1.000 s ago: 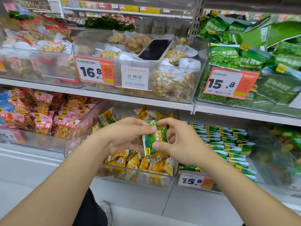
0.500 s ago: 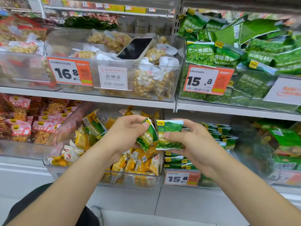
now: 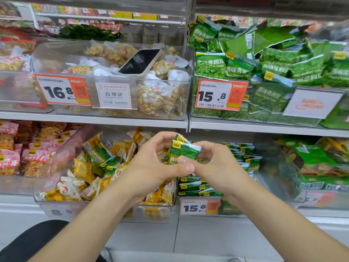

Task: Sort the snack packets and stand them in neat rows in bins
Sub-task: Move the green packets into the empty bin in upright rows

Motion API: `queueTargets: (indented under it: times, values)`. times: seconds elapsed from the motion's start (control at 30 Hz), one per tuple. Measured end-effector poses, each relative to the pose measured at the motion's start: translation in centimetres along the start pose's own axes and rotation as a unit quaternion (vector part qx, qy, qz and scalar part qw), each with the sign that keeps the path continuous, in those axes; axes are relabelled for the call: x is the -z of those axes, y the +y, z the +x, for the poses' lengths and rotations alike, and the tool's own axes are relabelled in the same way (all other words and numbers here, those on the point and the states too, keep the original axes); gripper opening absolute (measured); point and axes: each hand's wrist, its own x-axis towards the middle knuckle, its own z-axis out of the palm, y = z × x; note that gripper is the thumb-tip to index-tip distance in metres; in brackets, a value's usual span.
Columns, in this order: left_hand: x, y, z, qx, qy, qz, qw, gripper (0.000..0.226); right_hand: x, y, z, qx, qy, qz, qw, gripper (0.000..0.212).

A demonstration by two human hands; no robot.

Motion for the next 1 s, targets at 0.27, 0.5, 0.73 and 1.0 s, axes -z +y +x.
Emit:
queueTargets:
  times: [0.27,0.5,0.73,1.0]
  values:
    - [-0.2,1.0,0.4,-0.067,0.006,0.177,0.982,0.054,2.2,-0.6,-0.2,0.002,-0.02,0.003,1.0,0.026]
    - [-0.1,0.9,0.7,-0.036,-0.084,0.225,0.97,0.052,4.2,-0.1,0.6,0.063,-0.035,-0.151,0.986,0.024]
    - [-0.7,1.4,0.7,-0.027,-0.121,0.173,0.977,0.043,5.9,-0.2,0.4,0.101,-0.089,-0.138,0.981,0.028]
    - [-5.8,-0.3,0.8,-0.105,-0.075,0.247,0.96,0.04,8.6,0.7,-0.8,0.075,-0.061,-0.259,0.961,0.021]
